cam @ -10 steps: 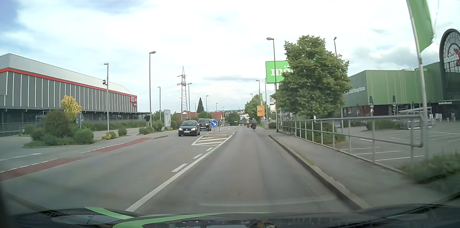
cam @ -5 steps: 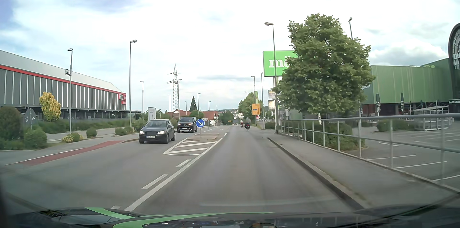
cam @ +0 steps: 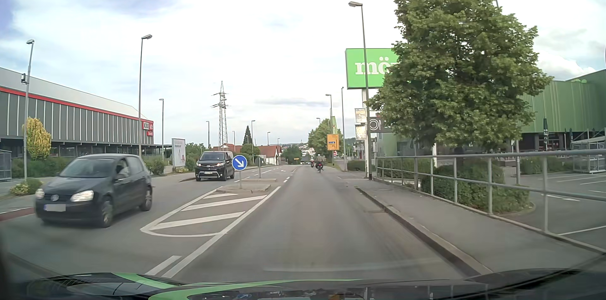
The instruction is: Follow the waypoints while adhering to traffic rules and regulations
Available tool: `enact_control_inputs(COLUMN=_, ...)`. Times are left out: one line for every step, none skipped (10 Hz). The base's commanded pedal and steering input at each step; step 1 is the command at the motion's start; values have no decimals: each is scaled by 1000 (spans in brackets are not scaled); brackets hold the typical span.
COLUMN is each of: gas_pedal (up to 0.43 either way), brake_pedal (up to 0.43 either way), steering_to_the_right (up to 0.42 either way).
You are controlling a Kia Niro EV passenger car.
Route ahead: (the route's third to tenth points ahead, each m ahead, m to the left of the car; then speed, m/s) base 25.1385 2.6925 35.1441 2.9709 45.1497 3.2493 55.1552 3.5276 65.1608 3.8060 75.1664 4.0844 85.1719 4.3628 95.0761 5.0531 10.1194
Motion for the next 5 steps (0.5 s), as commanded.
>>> enact_control_inputs(gas_pedal=0, brake_pedal=0, steering_to_the_right=2)
enact_control_inputs(gas_pedal=0, brake_pedal=0, steering_to_the_right=0)
enact_control_inputs(gas_pedal=0, brake_pedal=0, steering_to_the_right=-1)
enact_control_inputs(gas_pedal=0, brake_pedal=0, steering_to_the_right=-4)
enact_control_inputs(gas_pedal=0, brake_pedal=0, steering_to_the_right=-9)
